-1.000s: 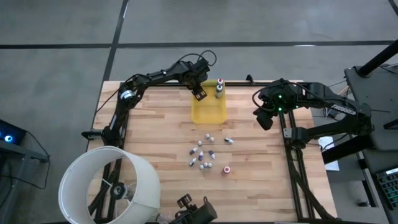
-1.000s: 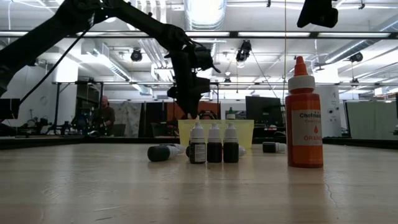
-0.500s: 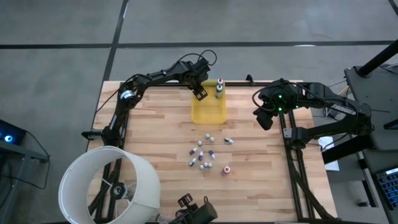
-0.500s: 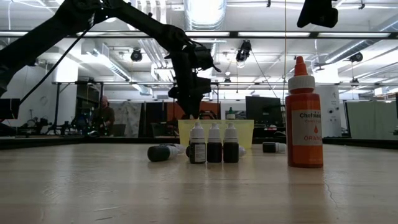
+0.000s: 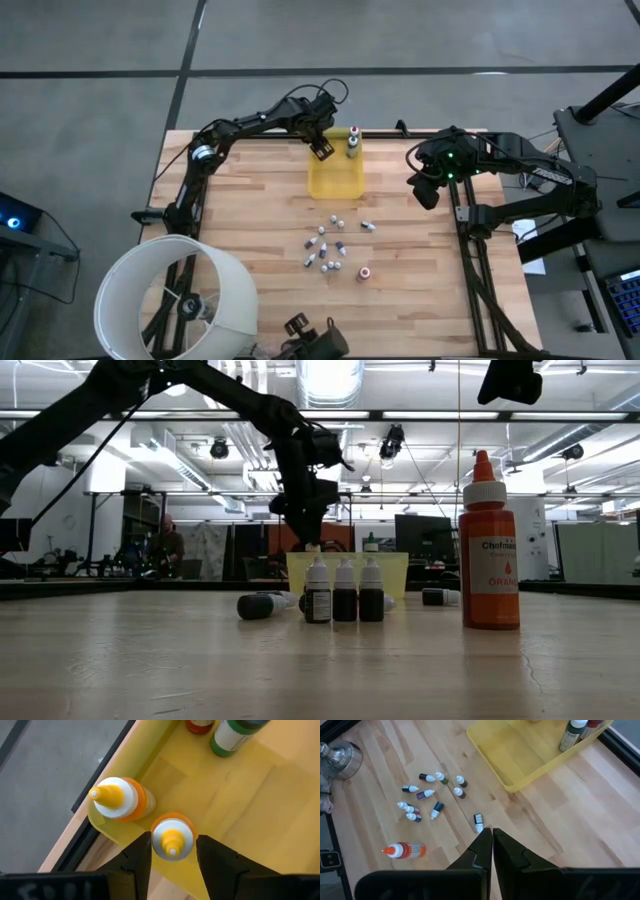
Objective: Pick & Place food coloring
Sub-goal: Put the large yellow food coloring bottle into the yellow container, then put the large orange food coloring bottle into the yellow container
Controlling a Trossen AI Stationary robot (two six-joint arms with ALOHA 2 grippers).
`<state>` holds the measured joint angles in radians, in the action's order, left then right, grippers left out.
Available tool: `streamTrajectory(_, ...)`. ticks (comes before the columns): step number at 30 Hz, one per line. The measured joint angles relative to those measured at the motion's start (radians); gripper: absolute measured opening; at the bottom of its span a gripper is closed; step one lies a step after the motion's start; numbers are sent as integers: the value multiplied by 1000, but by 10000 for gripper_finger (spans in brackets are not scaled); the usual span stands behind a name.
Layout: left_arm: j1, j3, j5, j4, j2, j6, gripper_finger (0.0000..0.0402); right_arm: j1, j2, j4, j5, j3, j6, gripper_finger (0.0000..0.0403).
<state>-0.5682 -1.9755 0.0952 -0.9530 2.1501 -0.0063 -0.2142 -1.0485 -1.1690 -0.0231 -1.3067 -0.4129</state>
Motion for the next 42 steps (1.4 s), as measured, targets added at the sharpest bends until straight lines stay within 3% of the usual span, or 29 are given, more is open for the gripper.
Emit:
streamTrajectory(6,4,-1,-5,-33,-53,-17,129,0,0,1,0,0,11,9)
streamTrajectory(13,32,-1,-83,-40,-93,-36,132,0,0,1,0,0,26,9)
streamTrajectory(20,69,-1,-90,-72,-96,-55,194,0,0,1,0,0,32,9)
streamTrajectory(25,105,-1,-199,-127,-96,-74,226,0,0,1,0,0,65,9)
streamTrajectory(28,133,-10,-291,-194,-102,-74,225,0,0,1,0,2,73,9)
streamTrajectory(32,199,-21,-340,-276,-133,-71,216,1,0,1,-3,9,93,9)
streamTrajectory(42,390,-17,-296,-265,-265,-55,180,46,0,33,-70,76,114,9)
